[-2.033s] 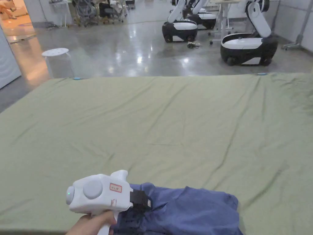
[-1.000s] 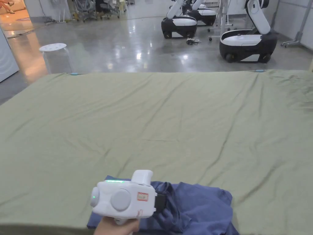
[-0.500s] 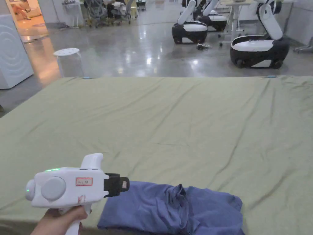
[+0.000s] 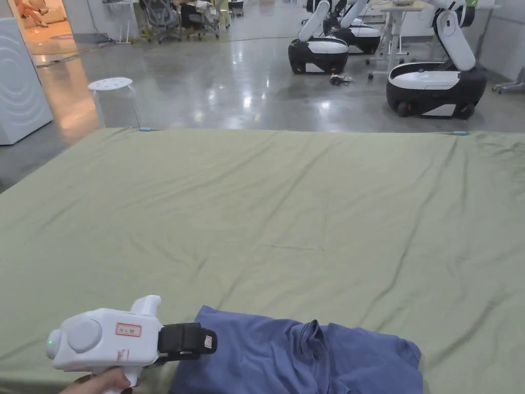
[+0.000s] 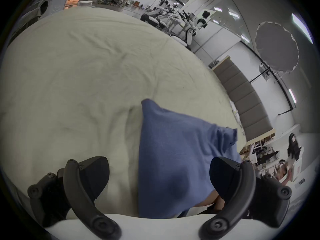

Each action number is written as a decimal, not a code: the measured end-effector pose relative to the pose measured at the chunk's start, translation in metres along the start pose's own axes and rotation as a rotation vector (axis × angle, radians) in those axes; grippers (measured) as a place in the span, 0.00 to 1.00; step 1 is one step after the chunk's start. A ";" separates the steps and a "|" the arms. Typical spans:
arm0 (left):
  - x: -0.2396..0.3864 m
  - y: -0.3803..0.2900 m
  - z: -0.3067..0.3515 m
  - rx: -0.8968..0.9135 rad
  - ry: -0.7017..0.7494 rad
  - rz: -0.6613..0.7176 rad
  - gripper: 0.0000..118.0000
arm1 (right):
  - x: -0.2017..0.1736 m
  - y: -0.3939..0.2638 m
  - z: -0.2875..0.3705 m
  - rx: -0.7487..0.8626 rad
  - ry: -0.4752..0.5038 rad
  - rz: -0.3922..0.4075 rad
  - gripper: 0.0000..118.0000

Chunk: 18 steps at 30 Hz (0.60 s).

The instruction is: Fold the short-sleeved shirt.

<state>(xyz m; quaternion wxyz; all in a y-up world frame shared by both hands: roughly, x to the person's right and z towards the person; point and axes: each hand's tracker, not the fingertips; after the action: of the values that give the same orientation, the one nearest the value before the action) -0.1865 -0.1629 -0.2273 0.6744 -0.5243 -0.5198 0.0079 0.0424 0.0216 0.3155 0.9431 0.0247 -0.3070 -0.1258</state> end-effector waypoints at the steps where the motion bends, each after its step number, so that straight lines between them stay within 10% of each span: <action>1: 0.003 0.000 -0.003 -0.014 0.030 -0.029 0.98 | -0.002 0.001 -0.001 0.002 0.000 -0.005 0.00; 7: 0.019 0.004 -0.002 0.003 -0.075 -0.050 0.89 | -0.010 0.001 -0.004 0.005 0.009 0.014 0.00; 8: 0.025 0.002 -0.001 0.013 -0.074 -0.061 0.74 | -0.011 0.000 -0.005 0.002 0.007 0.021 0.00; 10: 0.036 -0.001 -0.002 0.045 -0.011 -0.099 0.07 | -0.012 -0.003 -0.006 -0.008 0.011 0.021 0.00; 18: 0.005 0.001 0.019 0.124 -0.010 0.053 0.07 | -0.011 -0.003 -0.004 -0.011 0.019 0.014 0.00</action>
<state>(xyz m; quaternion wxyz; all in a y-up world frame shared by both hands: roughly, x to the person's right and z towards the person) -0.1967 -0.1466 -0.2265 0.7025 -0.4950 -0.5078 0.0607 0.0356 0.0209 0.3057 0.9470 0.0186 -0.2974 -0.1204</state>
